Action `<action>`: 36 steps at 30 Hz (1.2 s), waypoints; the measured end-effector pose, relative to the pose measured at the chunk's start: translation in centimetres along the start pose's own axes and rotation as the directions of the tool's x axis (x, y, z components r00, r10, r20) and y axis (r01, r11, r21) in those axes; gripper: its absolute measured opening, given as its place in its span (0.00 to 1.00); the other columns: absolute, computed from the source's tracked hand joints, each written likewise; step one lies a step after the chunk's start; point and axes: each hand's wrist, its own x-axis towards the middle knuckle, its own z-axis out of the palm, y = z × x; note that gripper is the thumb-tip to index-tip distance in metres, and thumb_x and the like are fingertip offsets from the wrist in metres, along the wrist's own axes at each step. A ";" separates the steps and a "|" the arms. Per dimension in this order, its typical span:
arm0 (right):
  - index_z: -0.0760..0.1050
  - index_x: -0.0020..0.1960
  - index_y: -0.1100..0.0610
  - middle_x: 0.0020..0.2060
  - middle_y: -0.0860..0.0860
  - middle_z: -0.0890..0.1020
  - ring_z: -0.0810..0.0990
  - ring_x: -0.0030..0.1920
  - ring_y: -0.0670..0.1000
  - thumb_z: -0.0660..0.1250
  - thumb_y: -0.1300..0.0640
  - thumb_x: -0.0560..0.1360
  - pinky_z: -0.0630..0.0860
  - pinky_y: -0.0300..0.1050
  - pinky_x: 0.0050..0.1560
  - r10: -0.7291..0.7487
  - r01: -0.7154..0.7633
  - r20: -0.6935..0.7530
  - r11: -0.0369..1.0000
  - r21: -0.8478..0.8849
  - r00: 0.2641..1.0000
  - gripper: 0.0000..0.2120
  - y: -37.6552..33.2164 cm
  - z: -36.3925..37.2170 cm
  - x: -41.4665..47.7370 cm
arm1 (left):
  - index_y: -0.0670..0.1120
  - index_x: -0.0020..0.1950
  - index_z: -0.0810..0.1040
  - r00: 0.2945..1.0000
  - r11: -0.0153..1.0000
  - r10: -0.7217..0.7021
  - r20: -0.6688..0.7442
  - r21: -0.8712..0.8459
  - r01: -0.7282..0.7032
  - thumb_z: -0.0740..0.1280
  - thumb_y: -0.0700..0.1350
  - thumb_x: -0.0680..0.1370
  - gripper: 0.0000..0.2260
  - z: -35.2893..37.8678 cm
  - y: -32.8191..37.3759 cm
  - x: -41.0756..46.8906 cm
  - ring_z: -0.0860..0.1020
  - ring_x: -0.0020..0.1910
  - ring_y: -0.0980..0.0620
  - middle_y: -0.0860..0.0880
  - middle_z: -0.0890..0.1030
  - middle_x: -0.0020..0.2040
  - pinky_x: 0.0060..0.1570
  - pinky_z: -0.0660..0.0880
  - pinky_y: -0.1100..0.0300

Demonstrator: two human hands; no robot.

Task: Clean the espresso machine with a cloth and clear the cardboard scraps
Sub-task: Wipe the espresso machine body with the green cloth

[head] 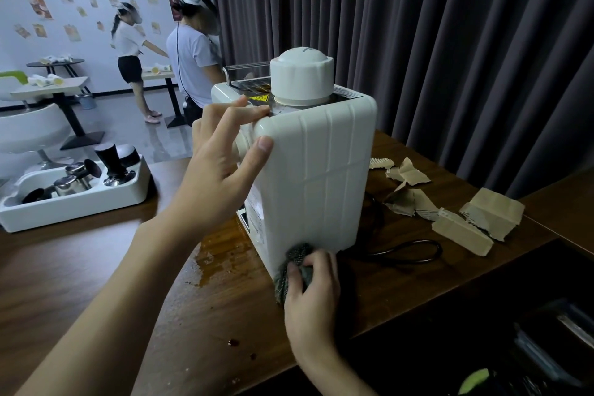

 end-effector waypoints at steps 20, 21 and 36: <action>0.73 0.44 0.53 0.46 0.43 0.73 0.74 0.48 0.41 0.72 0.59 0.73 0.73 0.32 0.47 -0.114 0.114 -0.050 0.993 0.012 0.992 0.08 -0.3 -0.1 0.1 | 0.73 0.60 0.67 1.000 1.000 -0.005 0.021 -0.014 0.005 0.59 0.63 0.80 0.09 -0.1 0.3 0.0 0.61 0.77 0.54 0.59 0.66 0.61 0.70 0.69 0.40; 0.73 0.44 0.53 0.46 0.43 0.73 0.74 0.48 0.41 0.73 0.59 0.73 0.73 0.32 0.47 -0.121 0.122 -0.040 0.992 0.029 0.992 0.08 -0.1 -0.3 0.5 | 0.73 0.60 0.67 1.000 1.000 -0.004 0.023 -0.014 0.005 0.59 0.63 0.80 0.09 -0.2 0.3 0.0 0.61 0.77 0.54 0.59 0.66 0.61 0.70 0.69 0.40; 0.73 0.52 0.53 0.54 0.46 0.70 0.74 0.52 0.43 0.75 0.51 0.71 0.74 0.32 0.46 0.185 -0.197 0.083 0.963 0.182 0.979 0.15 0.3 -5.0 4.9 | 0.74 0.60 0.67 1.000 1.000 0.004 0.017 -0.028 -0.004 0.58 0.66 0.79 0.10 0.0 0.3 0.0 0.64 0.76 0.49 0.70 0.64 0.60 0.69 0.70 0.40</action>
